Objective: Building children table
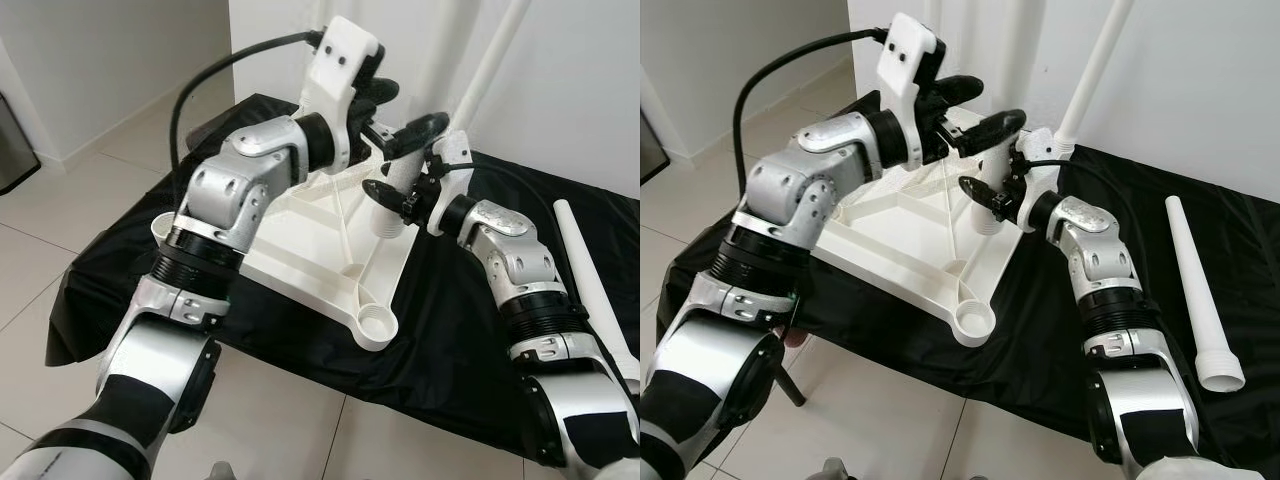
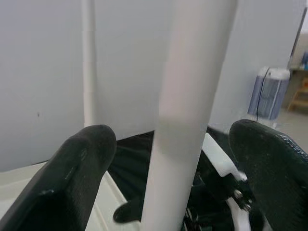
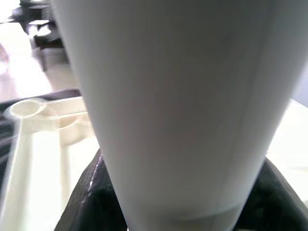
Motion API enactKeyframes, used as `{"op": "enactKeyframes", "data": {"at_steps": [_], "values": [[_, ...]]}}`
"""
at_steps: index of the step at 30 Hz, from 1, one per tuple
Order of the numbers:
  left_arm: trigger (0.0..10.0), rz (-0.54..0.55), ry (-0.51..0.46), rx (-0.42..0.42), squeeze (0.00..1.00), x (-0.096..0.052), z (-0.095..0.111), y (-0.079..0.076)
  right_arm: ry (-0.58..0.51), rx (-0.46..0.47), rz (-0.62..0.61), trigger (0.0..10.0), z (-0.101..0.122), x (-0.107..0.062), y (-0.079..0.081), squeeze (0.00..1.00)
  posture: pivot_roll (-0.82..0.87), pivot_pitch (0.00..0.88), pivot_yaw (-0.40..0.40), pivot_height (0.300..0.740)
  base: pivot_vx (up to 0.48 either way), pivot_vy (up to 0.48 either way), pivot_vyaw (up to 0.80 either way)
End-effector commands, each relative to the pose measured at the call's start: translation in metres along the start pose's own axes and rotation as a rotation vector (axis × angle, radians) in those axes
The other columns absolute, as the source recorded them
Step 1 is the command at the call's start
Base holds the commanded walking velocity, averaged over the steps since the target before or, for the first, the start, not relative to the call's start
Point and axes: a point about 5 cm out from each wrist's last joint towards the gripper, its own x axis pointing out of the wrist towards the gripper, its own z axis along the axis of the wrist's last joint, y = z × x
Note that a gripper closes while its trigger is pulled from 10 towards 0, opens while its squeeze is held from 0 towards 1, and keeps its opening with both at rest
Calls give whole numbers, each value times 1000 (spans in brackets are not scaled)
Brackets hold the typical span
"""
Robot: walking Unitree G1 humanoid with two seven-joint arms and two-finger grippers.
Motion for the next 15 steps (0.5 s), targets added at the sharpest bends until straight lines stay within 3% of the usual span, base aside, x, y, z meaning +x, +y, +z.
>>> {"op": "enactKeyframes", "data": {"at_steps": [1,3,4,6,10,15], "values": [[10000,-94,-20,-22,0,-6,5,-4,-22,4,-68,10000,4,-2,-9,0,2,0,-69,740,0,0,0],[10000,-82,-15,-33,0,-11,1,-1,-33,16,-100,10000,4,-4,-13,0,4,0,-66,740,0,0,0],[10000,-41,16,-78,0,-20,-14,1,-76,46,-170,10000,5,-8,-19,0,5,0,-65,740,0,0,0],[10000,-31,38,-114,0,-24,-25,-2,-89,64,-203,10000,5,-8,-22,0,6,0,-63,740,0,0,0],[10000,-31,57,-128,0,-23,-33,-6,-88,67,-204,10000,4,-7,-22,0,7,0,-61,740,0,0,0],[10000,-20,113,-158,0,-19,-64,-22,-108,73,-209,10000,7,-1,-19,0,14,0,-62,740,0,0,0]]}}
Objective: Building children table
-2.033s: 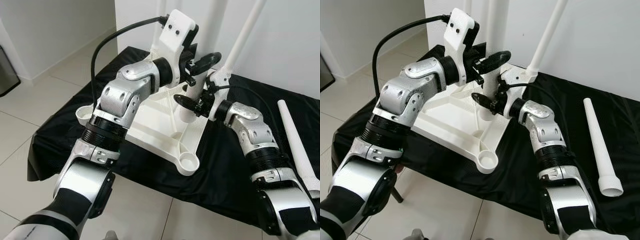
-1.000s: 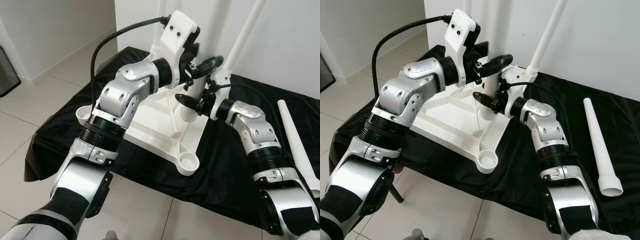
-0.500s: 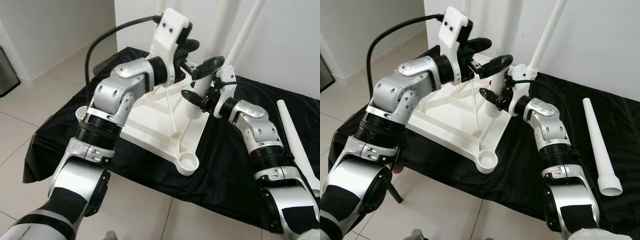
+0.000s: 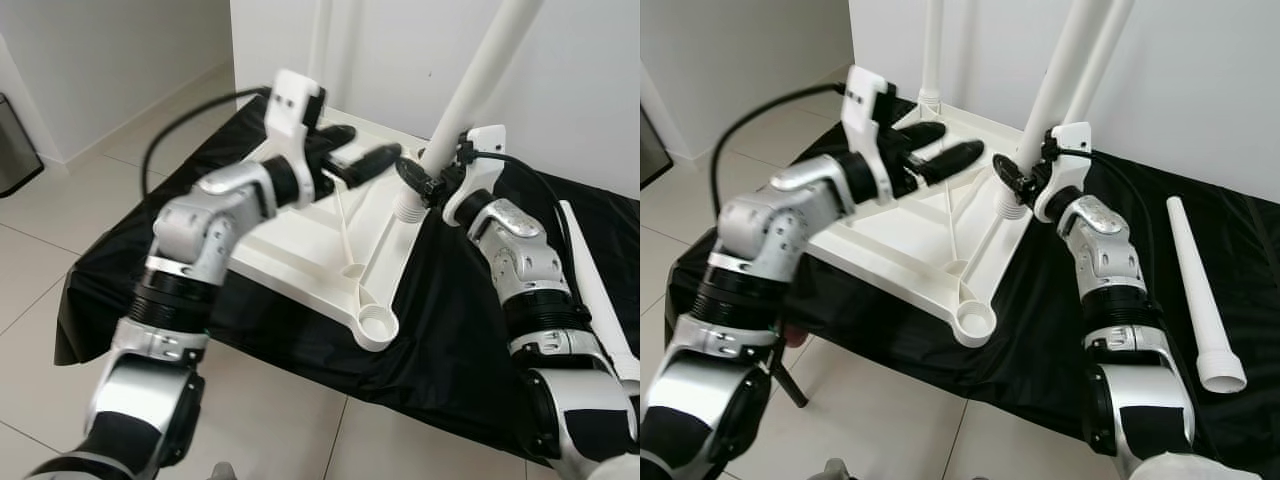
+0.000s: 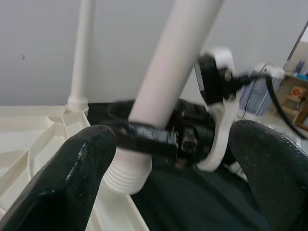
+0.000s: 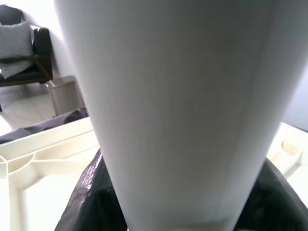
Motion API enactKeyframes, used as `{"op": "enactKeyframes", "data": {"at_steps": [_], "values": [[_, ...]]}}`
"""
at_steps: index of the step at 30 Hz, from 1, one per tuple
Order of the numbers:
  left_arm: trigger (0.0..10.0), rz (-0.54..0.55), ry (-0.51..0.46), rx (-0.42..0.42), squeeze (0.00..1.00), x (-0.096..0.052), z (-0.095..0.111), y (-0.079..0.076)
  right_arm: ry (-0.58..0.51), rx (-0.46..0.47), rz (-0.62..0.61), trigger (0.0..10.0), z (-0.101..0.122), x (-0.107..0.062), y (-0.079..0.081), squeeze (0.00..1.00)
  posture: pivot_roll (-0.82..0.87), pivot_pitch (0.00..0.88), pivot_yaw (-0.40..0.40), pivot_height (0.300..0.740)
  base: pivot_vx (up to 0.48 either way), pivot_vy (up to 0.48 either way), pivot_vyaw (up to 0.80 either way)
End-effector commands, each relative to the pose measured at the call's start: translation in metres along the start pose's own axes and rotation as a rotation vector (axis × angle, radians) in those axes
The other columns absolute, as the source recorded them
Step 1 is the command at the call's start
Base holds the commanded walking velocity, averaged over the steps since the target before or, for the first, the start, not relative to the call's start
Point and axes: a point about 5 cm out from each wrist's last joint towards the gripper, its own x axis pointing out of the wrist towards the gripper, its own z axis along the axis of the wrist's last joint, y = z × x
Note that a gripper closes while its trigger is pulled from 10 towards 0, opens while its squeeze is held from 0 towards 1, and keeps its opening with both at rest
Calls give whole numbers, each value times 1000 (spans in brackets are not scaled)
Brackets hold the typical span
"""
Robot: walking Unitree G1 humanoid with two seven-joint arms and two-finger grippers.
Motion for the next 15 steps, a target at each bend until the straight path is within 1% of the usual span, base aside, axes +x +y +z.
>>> {"op": "enactKeyframes", "data": {"at_steps": [1,2,4,5,6,9,11,13,15], "values": [[10000,-14,25,12,0,2,-8,-4,-32,7,-13,10000,6,2,-2,0,14,0,-62,740,0,0,0],[10000,-23,69,27,0,4,-23,-10,-39,10,-17,10000,7,4,0,0,17,0,-65,740,0,0,0],[10000,-23,69,27,0,4,-23,-10,-39,10,-17,10000,7,4,0,0,17,0,-65,740,0,0,0],[10000,-31,107,39,0,5,-40,-17,-45,13,-11,10000,7,6,3,0,19,0,-66,740,0,0,0],[10000,-31,107,39,0,5,-40,-17,-45,13,-11,10000,7,6,3,0,19,0,-66,740,0,0,0],[10000,-58,231,83,0,-1,-83,-28,-59,7,-8,10000,10,10,4,0,24,0,-67,740,0,0,0],[10000,-58,231,83,0,-1,-83,-28,-59,7,-8,10000,10,10,4,0,24,0,-67,740,0,0,0],[10000,-69,305,106,0,-8,-102,-32,-75,1,-15,10000,14,12,3,0,27,0,-66,740,0,0,0],[10000,-67,361,113,0,-16,-114,-30,-91,-3,-20,10000,18,11,2,0,25,0,-63,740,0,0,0]]}}
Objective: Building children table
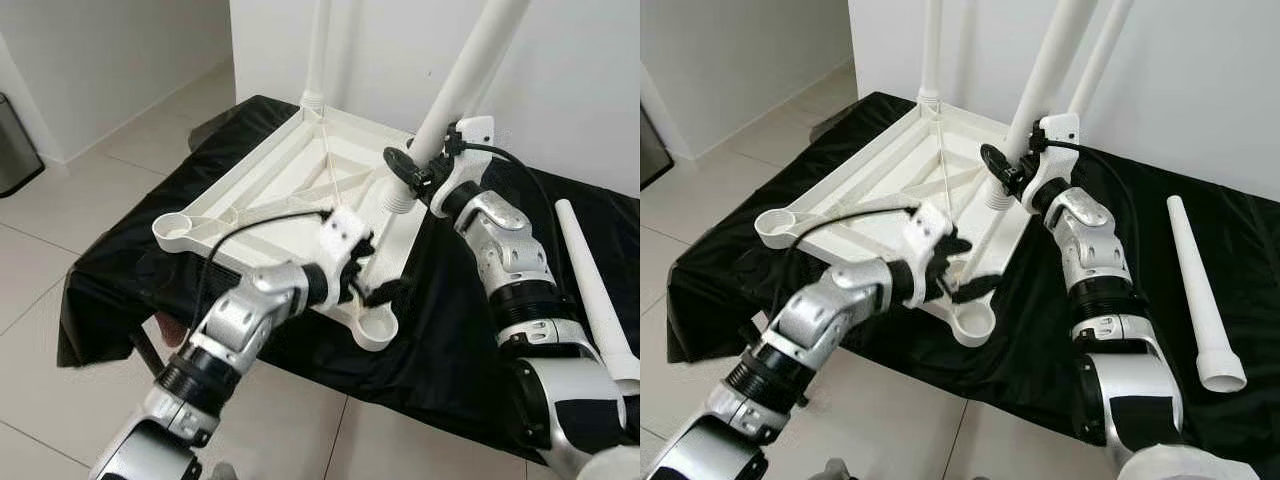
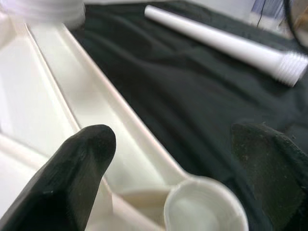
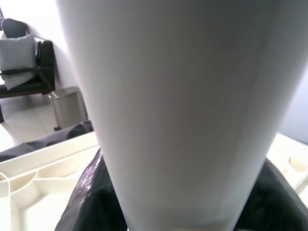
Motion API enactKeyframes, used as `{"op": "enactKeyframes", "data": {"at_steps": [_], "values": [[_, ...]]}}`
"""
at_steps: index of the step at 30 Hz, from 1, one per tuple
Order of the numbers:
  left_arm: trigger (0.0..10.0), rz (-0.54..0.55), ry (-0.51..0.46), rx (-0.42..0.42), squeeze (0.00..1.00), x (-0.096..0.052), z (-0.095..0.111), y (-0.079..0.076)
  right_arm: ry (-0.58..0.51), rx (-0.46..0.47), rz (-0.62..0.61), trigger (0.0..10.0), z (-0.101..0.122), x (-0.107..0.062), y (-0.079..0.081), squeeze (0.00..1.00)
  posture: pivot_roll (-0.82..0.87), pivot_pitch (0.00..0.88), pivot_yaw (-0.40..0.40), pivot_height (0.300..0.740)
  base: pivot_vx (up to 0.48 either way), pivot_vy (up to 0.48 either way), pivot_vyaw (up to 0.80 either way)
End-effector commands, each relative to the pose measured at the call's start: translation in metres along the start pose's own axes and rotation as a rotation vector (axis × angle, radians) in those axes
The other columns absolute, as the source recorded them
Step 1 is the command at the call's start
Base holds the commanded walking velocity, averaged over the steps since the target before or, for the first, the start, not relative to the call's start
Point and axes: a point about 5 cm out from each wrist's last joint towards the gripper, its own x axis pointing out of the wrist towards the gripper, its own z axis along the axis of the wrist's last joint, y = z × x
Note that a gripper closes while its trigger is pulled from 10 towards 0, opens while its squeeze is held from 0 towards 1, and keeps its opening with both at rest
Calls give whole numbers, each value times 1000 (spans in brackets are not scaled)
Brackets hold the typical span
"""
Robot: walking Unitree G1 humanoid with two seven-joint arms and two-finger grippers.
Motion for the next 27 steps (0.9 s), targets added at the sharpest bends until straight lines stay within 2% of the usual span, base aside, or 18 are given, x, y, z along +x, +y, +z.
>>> {"op": "enactKeyframes", "data": {"at_steps": [1,6,7,8,10,15,17,22,27], "values": [[10000,-38,62,25,0,-3,-13,-2,-41,-13,-21,10000,10,0,-6,0,25,0,-63,740,0,0,0],[10000,-34,118,48,0,-17,-27,4,-40,-13,-31,10000,9,-4,-9,0,16,0,-57,740,0,0,0],[10000,-59,130,62,0,-28,-33,4,-38,-16,-44,10000,9,-7,-12,0,15,0,-55,740,0,0,0],[10000,-59,130,62,0,-28,-33,4,-38,-16,-44,10000,9,-7,-12,0,15,0,-55,740,0,0,0],[10000,-66,146,82,0,-38,-37,7,-38,-18,-54,10000,9,-9,-15,0,22,0,-54,740,0,0,0],[10000,-59,185,101,0,-42,-44,12,-41,-22,-47,10000,10,-8,-15,0,22,0,-52,740,0,0,0],[10000,-42,216,133,0,-44,-47,18,-46,-29,-39,10000,12,-8,-14,0,20,0,-53,740,0,0,0],[10000,-31,217,146,0,-44,-47,21,-47,-32,-38,10000,12,-8,-14,0,20,0,-53,740,0,0,0],[10000,-71,216,183,0,-44,-43,20,-41,-46,-28,10000,13,-8,-14,0,17,0,-57,740,0,0,0]]}}
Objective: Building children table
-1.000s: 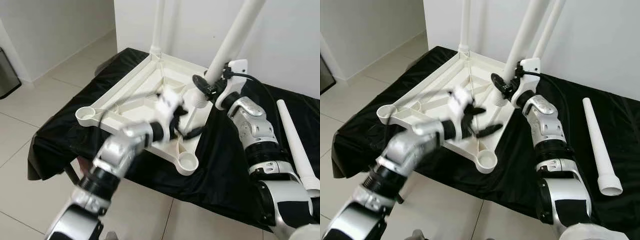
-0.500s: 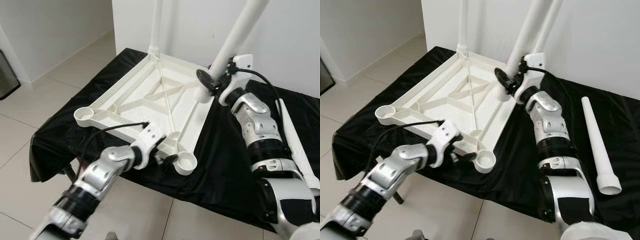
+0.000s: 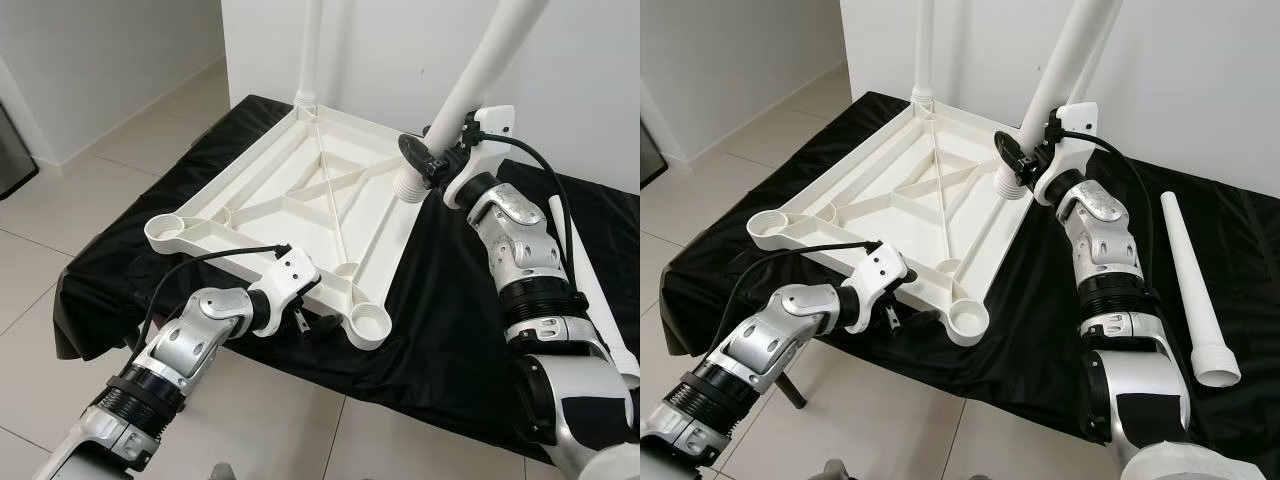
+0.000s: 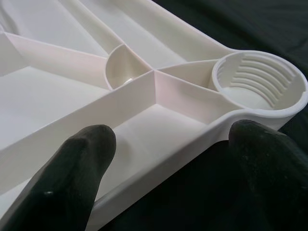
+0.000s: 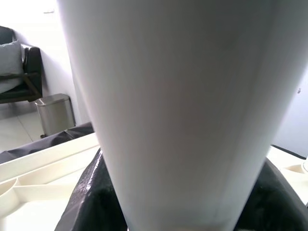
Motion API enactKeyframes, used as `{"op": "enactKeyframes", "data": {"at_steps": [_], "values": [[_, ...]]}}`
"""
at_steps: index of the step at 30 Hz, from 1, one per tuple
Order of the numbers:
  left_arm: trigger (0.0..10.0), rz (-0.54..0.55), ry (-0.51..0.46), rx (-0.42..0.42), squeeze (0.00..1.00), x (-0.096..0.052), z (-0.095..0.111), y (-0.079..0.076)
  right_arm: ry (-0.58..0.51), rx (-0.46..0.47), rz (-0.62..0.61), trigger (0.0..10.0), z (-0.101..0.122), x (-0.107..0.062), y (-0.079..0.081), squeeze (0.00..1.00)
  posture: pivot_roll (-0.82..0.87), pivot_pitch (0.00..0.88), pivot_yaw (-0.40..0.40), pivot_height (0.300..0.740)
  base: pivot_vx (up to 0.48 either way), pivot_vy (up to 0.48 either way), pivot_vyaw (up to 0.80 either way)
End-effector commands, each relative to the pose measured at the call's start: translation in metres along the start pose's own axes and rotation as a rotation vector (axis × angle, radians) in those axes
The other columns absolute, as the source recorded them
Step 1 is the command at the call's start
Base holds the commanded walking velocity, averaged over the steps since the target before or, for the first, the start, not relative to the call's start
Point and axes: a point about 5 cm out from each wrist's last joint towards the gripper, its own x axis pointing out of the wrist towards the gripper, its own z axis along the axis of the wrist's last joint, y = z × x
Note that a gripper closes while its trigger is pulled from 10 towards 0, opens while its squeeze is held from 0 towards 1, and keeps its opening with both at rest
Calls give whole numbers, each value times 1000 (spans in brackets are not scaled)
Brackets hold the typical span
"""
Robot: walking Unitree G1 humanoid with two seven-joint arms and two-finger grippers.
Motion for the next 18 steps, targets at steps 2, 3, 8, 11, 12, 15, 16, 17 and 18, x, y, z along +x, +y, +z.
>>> {"op": "enactKeyframes", "data": {"at_steps": [2,3,8,11,12,15,16,17,18], "values": [[10000,-81,24,43,0,2,-1,-3,-21,-23,9,10000,6,0,-2,0,15,0,-56,740,0,0,0],[10000,-81,24,43,0,2,-1,-3,-21,-23,9,10000,6,0,-2,0,15,0,-56,740,0,0,0],[10000,-101,61,102,0,3,-5,-1,-29,-30,17,10000,9,1,-2,0,10,0,-53,740,0,0,0],[10000,-109,76,118,0,4,-5,1,-32,-32,20,10000,10,1,-1,0,10,0,-52,740,0,0,0],[10000,-108,78,122,0,5,-5,2,-32,-32,22,10000,10,1,-1,0,8,0,-51,740,0,0,0],[10000,-107,97,152,0,6,-6,4,-32,-34,26,10000,10,1,0,0,7,0,-50,740,0,0,0],[10000,-107,97,152,0,6,-6,4,-32,-34,26,10000,10,1,0,0,7,0,-50,740,0,0,0],[10000,-110,103,165,0,7,-6,5,-32,-35,27,10000,10,1,-1,0,8,0,-51,740,0,0,0],[10000,-110,103,165,0,7,-6,5,-32,-35,27,10000,10,1,-1,0,8,0,-51,740,0,0,0]]}}
